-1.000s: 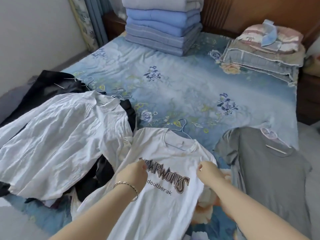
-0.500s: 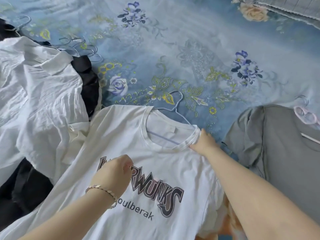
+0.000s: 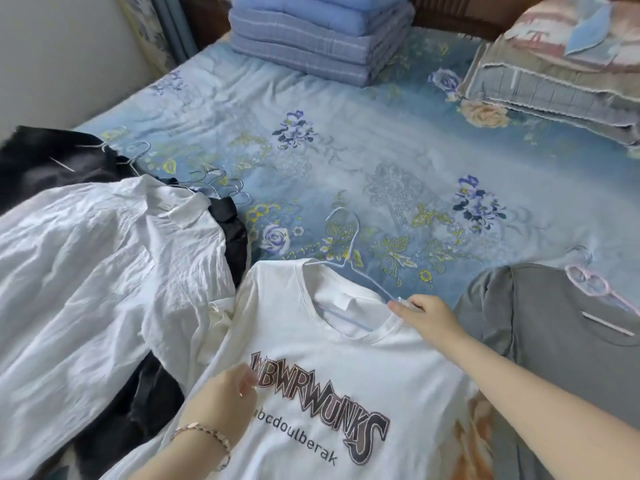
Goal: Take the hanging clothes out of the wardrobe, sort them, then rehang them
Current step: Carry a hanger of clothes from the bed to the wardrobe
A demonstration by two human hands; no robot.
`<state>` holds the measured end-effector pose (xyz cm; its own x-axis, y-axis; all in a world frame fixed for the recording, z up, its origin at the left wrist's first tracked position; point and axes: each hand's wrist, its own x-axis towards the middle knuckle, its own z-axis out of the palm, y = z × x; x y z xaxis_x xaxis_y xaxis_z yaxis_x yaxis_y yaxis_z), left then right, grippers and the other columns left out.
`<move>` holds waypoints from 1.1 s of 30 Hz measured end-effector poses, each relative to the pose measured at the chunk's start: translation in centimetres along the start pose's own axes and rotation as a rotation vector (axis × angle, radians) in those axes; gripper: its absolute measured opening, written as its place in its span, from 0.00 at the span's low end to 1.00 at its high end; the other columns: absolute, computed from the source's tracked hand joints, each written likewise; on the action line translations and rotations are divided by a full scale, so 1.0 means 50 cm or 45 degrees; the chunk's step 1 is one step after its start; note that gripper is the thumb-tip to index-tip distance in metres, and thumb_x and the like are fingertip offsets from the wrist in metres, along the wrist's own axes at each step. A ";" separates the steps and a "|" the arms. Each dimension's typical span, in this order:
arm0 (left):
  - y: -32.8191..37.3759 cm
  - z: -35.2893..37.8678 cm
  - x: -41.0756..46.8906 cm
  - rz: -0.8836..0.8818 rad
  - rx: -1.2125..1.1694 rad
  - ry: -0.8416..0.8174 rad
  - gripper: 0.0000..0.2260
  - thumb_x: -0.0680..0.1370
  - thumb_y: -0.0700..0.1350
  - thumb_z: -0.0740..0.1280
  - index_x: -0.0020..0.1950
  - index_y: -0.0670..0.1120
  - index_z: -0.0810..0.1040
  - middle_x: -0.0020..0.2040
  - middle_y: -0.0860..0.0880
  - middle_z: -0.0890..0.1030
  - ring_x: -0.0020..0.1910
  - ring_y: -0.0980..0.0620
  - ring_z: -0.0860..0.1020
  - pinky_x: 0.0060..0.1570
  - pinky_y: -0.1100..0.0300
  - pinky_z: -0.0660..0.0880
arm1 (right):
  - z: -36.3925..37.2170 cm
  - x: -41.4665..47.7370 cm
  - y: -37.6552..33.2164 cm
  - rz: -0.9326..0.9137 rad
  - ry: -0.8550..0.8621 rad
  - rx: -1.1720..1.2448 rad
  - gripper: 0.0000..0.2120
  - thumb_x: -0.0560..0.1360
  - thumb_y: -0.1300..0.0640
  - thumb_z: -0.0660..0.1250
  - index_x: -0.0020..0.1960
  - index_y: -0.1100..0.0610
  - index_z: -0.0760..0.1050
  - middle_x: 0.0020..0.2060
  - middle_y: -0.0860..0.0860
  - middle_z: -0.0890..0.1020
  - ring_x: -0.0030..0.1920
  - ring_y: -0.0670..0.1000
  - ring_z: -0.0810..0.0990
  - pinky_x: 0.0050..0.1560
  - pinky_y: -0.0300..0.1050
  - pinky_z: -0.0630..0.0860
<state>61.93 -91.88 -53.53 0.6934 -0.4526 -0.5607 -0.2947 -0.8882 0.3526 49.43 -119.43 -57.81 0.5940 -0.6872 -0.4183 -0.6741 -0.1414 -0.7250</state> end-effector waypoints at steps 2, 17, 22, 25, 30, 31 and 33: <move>-0.004 -0.049 -0.052 -0.017 -0.001 0.044 0.10 0.78 0.43 0.59 0.42 0.58 0.68 0.44 0.59 0.75 0.45 0.58 0.76 0.47 0.66 0.73 | -0.015 -0.048 -0.053 -0.085 0.049 -0.004 0.27 0.72 0.54 0.71 0.27 0.52 0.54 0.19 0.45 0.56 0.28 0.47 0.56 0.31 0.44 0.51; -0.286 -0.383 -0.616 -0.181 -0.131 0.486 0.12 0.77 0.42 0.60 0.37 0.57 0.68 0.44 0.51 0.78 0.42 0.52 0.76 0.41 0.64 0.71 | 0.083 -0.656 -0.528 -0.683 -0.194 -0.461 0.11 0.76 0.50 0.63 0.41 0.56 0.77 0.28 0.48 0.74 0.37 0.48 0.74 0.37 0.43 0.65; -0.447 -0.457 -0.834 -0.322 -0.188 0.643 0.08 0.77 0.40 0.61 0.39 0.50 0.74 0.47 0.46 0.81 0.47 0.46 0.78 0.43 0.62 0.71 | 0.171 -0.901 -0.691 -0.923 -0.298 -0.401 0.07 0.77 0.51 0.63 0.42 0.48 0.79 0.33 0.42 0.80 0.37 0.44 0.75 0.38 0.41 0.67; -0.523 -0.499 -0.954 -0.388 -0.248 0.783 0.07 0.76 0.39 0.61 0.42 0.47 0.77 0.51 0.44 0.82 0.50 0.45 0.78 0.49 0.60 0.73 | 0.231 -1.040 -0.787 -1.125 -0.354 -0.365 0.07 0.76 0.53 0.64 0.44 0.52 0.80 0.33 0.45 0.78 0.42 0.50 0.77 0.42 0.43 0.71; -0.639 -0.531 -1.143 -0.565 -0.305 0.994 0.07 0.75 0.41 0.60 0.46 0.46 0.78 0.48 0.45 0.81 0.49 0.45 0.79 0.49 0.58 0.74 | 0.330 -1.248 -0.928 -1.283 -0.666 -0.161 0.06 0.76 0.55 0.66 0.50 0.54 0.81 0.29 0.41 0.77 0.32 0.40 0.76 0.35 0.35 0.68; -0.660 -0.532 -1.182 -0.617 -0.316 1.034 0.07 0.75 0.41 0.60 0.46 0.46 0.77 0.48 0.45 0.81 0.47 0.46 0.78 0.47 0.59 0.73 | 0.347 -1.290 -0.951 -1.290 -0.762 -0.136 0.07 0.76 0.55 0.67 0.51 0.54 0.80 0.25 0.40 0.75 0.26 0.37 0.73 0.29 0.31 0.66; -0.702 -0.525 -1.268 -0.740 -0.337 1.114 0.07 0.77 0.42 0.59 0.47 0.46 0.77 0.47 0.45 0.81 0.44 0.47 0.76 0.43 0.60 0.71 | 0.379 -1.372 -0.990 -1.297 -0.926 -0.134 0.08 0.76 0.56 0.67 0.53 0.54 0.80 0.28 0.41 0.73 0.23 0.40 0.70 0.21 0.29 0.64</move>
<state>45.60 -29.95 -10.68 0.9409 0.3387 -0.0022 0.3091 -0.8558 0.4149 50.38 -51.78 -3.59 0.9464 0.3140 0.0760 0.2203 -0.4552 -0.8627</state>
